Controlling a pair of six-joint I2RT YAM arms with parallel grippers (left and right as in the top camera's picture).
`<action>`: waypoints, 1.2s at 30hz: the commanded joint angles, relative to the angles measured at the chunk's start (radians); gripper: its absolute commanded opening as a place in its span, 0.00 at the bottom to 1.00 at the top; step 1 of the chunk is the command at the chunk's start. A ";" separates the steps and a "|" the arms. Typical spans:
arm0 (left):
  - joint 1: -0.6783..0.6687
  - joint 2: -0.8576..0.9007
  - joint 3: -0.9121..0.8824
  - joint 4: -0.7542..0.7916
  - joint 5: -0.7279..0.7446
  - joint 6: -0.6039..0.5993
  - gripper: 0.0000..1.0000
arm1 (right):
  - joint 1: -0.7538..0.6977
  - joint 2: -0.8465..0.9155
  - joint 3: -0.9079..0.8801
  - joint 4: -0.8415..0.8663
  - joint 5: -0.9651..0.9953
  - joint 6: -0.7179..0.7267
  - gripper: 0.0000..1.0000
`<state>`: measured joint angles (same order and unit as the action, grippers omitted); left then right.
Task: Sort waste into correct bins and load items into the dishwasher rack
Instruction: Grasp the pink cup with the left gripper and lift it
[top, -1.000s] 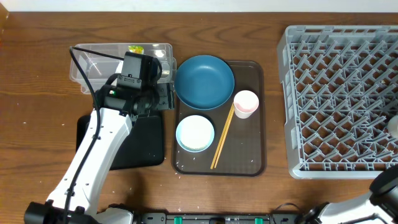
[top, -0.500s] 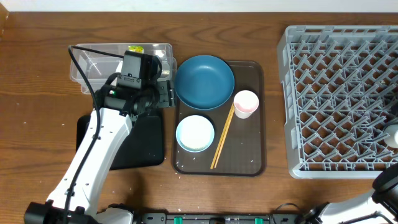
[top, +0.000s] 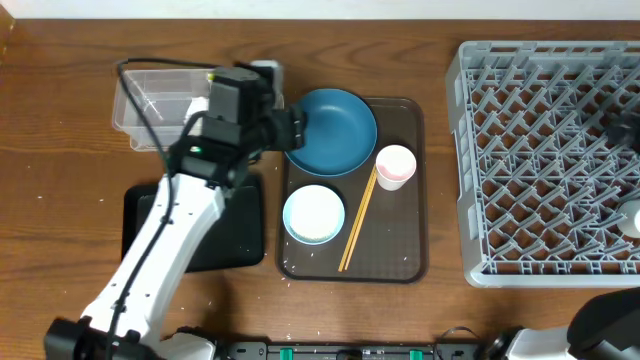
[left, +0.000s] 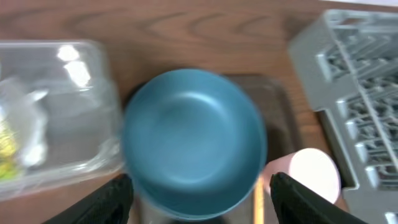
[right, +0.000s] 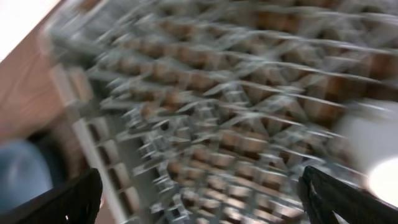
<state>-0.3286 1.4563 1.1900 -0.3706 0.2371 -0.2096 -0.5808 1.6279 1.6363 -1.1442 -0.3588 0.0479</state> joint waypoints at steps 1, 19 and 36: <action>-0.075 0.084 0.012 0.042 0.017 0.014 0.73 | 0.108 -0.002 0.009 0.000 -0.023 -0.045 0.99; -0.323 0.411 0.012 0.231 0.017 0.010 0.56 | 0.251 -0.002 0.009 -0.009 0.089 -0.045 0.99; -0.192 0.219 0.013 0.109 0.217 -0.111 0.06 | 0.251 -0.002 0.003 -0.014 0.046 -0.127 0.99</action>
<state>-0.5903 1.7706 1.1896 -0.2619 0.3367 -0.2573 -0.3374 1.6295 1.6363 -1.1576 -0.2729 -0.0113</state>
